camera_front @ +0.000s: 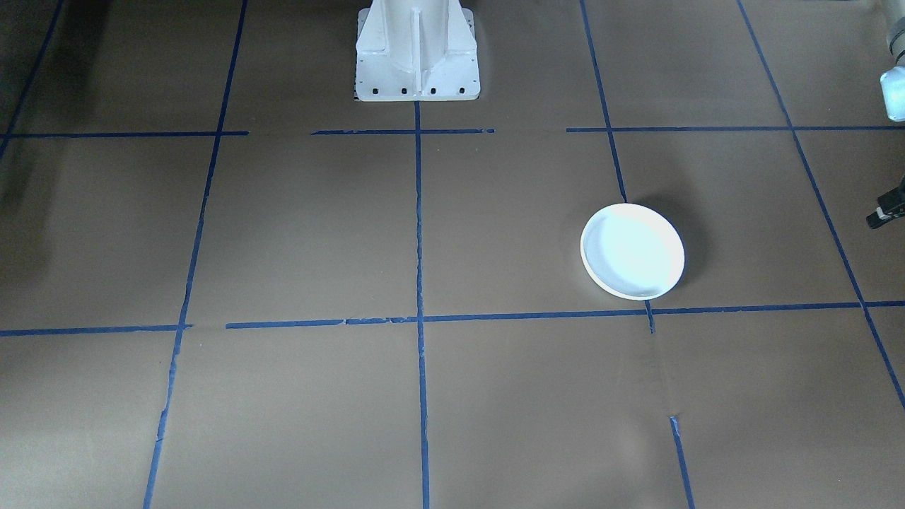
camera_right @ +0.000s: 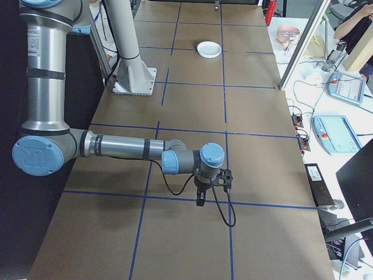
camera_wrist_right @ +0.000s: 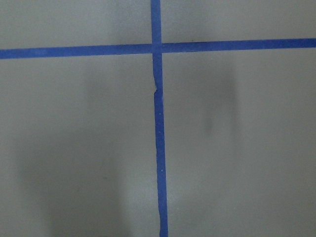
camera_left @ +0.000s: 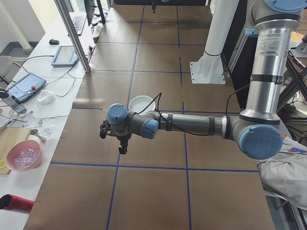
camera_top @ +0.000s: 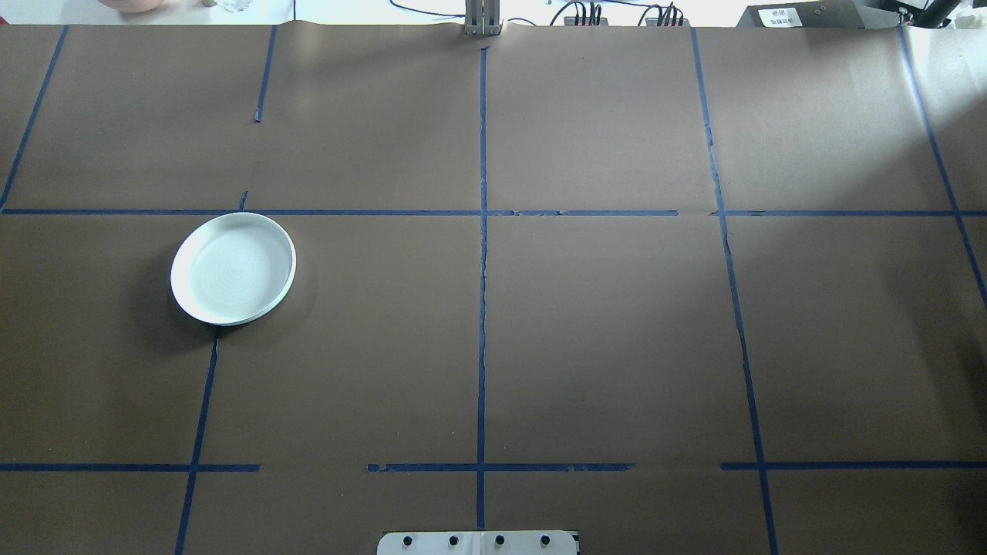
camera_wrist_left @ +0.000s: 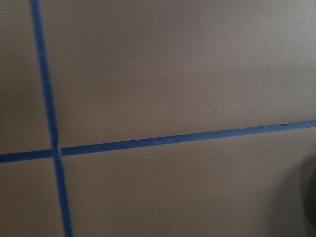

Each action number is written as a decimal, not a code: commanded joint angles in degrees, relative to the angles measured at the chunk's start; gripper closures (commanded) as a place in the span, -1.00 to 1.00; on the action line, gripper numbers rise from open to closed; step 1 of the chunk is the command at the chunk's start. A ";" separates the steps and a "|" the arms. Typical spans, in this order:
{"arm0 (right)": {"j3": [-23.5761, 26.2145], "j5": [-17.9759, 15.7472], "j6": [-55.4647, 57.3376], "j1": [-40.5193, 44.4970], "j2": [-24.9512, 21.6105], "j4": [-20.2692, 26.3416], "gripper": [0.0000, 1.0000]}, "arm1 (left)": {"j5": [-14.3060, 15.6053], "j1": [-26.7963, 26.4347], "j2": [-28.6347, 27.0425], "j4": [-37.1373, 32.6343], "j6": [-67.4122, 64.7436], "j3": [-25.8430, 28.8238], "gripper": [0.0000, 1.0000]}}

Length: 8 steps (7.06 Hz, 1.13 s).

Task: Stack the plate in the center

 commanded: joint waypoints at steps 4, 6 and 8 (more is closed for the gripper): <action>-0.09 0.00 0.00 0.00 0.00 -0.09 -1.00 | -2.25 -7.73 2.95 10.74 12.59 -0.76 -1.00; 0.00 0.00 0.00 0.00 0.00 0.00 -1.00 | -2.40 -7.73 3.04 10.82 12.50 -0.67 -1.00; 0.00 0.00 0.00 0.00 0.00 0.00 -1.00 | -2.48 -7.82 3.57 10.47 13.29 0.21 -1.00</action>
